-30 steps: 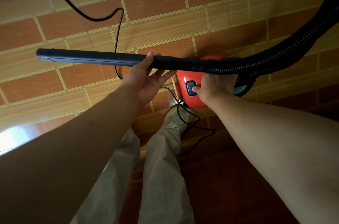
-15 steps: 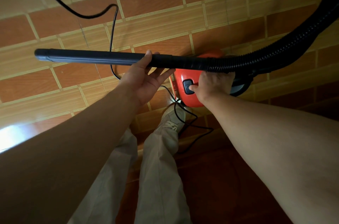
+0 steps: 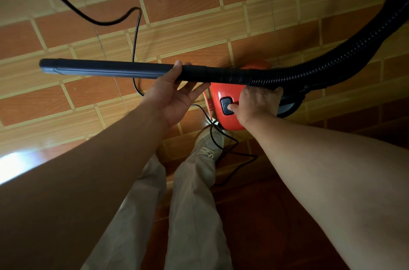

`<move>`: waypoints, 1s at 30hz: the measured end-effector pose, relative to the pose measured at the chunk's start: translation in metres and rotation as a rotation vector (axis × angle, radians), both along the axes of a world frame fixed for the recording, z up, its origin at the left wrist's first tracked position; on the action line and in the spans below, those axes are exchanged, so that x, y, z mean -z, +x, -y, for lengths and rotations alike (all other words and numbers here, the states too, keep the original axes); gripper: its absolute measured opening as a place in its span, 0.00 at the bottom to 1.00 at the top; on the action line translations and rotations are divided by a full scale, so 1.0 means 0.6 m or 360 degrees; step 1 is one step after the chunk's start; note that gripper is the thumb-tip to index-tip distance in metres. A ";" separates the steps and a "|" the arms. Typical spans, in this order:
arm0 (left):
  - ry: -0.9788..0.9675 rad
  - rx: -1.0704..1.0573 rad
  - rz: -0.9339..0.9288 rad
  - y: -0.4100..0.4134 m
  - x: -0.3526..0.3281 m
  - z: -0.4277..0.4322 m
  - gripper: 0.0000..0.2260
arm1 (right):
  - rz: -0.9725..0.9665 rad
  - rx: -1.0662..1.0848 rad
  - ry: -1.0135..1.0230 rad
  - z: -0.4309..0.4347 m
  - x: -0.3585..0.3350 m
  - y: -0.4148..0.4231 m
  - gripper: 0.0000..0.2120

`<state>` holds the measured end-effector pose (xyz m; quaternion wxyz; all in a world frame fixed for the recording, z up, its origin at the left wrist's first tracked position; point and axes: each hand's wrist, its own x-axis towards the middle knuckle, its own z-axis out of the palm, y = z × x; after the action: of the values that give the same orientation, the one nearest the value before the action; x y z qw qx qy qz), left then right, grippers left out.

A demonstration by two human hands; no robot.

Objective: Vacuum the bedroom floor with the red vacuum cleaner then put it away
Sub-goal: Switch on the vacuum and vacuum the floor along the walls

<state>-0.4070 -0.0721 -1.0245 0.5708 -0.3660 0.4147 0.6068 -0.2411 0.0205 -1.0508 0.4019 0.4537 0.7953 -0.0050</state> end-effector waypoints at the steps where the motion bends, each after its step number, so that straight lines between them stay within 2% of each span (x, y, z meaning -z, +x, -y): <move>1: 0.0000 0.0005 -0.0005 -0.001 -0.003 0.000 0.06 | -0.0001 0.0011 -0.0016 -0.001 -0.002 -0.001 0.25; 9: 0.0027 -0.0015 0.0011 -0.009 -0.022 0.008 0.05 | 0.0008 0.0010 -0.0072 -0.002 -0.012 -0.004 0.22; 13: 0.0016 -0.0032 0.0012 -0.012 -0.042 0.014 0.05 | -0.0146 0.0002 -0.0087 0.003 -0.028 -0.003 0.21; 16: 0.0025 -0.0028 0.0013 -0.015 -0.066 0.019 0.05 | -0.0252 -0.0100 -0.0174 0.024 -0.069 -0.012 0.28; 18: 0.0028 -0.0027 0.0013 -0.018 -0.083 0.021 0.05 | -0.0304 -0.0192 -0.0255 0.046 -0.112 -0.028 0.25; 20: 0.0032 -0.0006 0.0007 -0.023 -0.097 0.026 0.05 | -0.0470 -0.0276 -0.0322 0.066 -0.153 -0.048 0.18; 22: 0.0024 0.0017 -0.0006 -0.031 -0.110 0.031 0.07 | -0.0765 -0.0316 -0.0333 0.081 -0.194 -0.070 0.13; 24: -0.0015 0.0045 -0.0035 -0.041 -0.123 0.036 0.11 | -0.1069 -0.0394 -0.0208 0.087 -0.221 -0.088 0.12; 26: -0.0056 0.0070 -0.0084 -0.050 -0.137 0.043 0.16 | -0.1231 -0.0460 -0.0107 0.080 -0.238 -0.110 0.15; 30: -0.0130 0.0119 -0.0151 -0.068 -0.156 0.060 0.22 | -0.0990 -0.0377 -0.0175 0.062 -0.257 -0.163 0.24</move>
<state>-0.4480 -0.1084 -0.9308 0.5573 -0.3441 0.4792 0.5843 -0.3391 -0.0168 -0.8969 0.1617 0.3126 0.9256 -0.1392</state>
